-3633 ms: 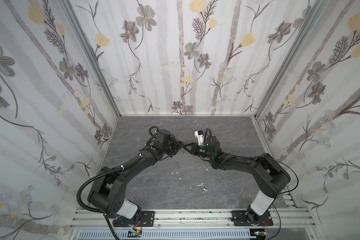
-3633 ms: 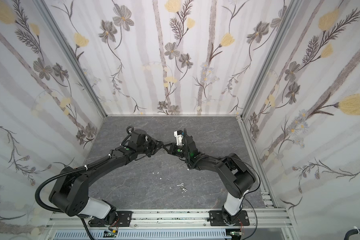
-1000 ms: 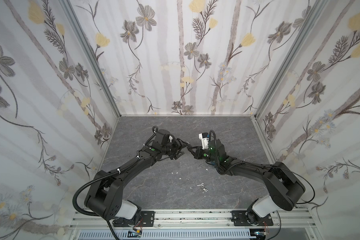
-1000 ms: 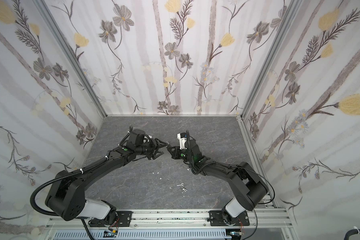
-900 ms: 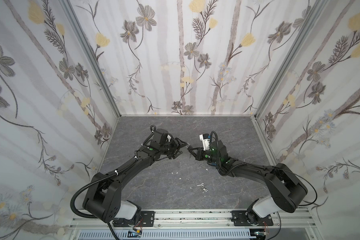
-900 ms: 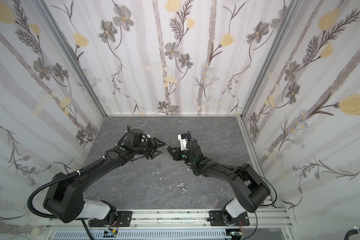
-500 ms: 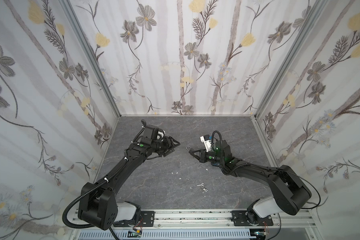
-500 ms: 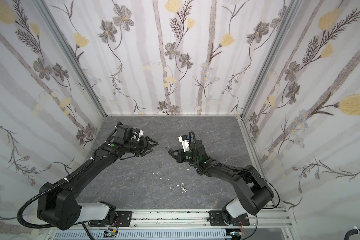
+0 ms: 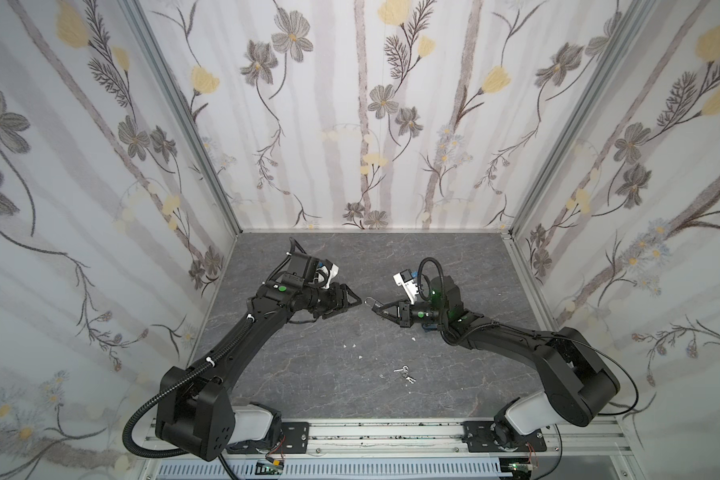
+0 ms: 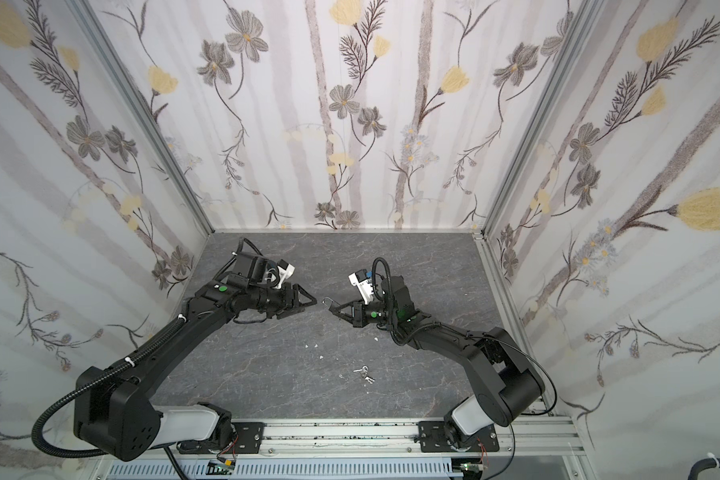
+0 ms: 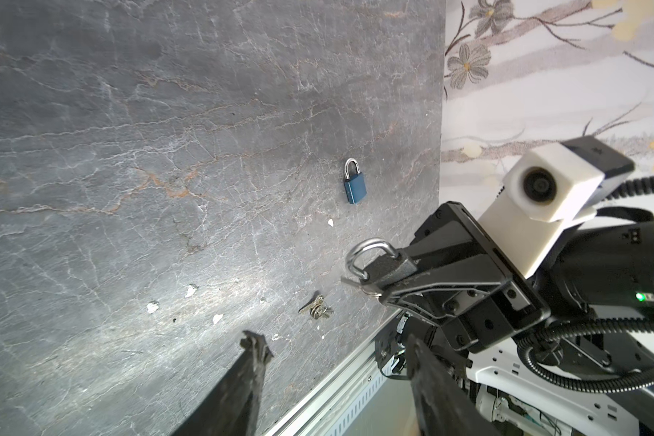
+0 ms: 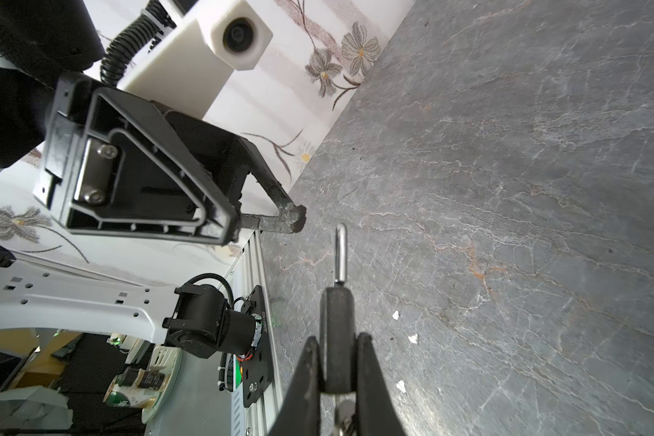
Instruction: Unlock with the key
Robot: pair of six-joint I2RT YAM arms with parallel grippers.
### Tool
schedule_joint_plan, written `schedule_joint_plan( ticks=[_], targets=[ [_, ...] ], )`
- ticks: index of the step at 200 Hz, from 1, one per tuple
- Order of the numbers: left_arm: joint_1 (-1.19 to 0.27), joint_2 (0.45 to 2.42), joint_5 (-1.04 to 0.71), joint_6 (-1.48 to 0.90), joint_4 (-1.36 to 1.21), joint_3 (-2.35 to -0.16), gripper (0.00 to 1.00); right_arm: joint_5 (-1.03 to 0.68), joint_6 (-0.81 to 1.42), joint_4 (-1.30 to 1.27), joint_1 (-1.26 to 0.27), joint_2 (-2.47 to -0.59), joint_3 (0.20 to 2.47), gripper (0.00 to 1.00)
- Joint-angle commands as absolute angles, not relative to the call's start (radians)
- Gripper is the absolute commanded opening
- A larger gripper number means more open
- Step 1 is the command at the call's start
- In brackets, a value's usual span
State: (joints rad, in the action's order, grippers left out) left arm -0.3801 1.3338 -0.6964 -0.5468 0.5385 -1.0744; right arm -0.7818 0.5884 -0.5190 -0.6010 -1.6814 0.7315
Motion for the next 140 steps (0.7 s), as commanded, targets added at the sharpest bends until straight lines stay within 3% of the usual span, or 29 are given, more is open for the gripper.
schedule_joint_plan(
  ticks=[1, 140],
  targets=[
    [-0.392, 1.337, -0.727, -0.494, 0.536, -1.091, 0.62, -0.853, 0.563, -0.526, -0.607, -1.691, 0.769, 0.0],
    [-0.423, 1.4, -0.653, -0.484, 0.567, -1.118, 0.53, -0.893, 0.525, -0.497, -0.631, -1.666, 0.792, 0.0]
  ],
)
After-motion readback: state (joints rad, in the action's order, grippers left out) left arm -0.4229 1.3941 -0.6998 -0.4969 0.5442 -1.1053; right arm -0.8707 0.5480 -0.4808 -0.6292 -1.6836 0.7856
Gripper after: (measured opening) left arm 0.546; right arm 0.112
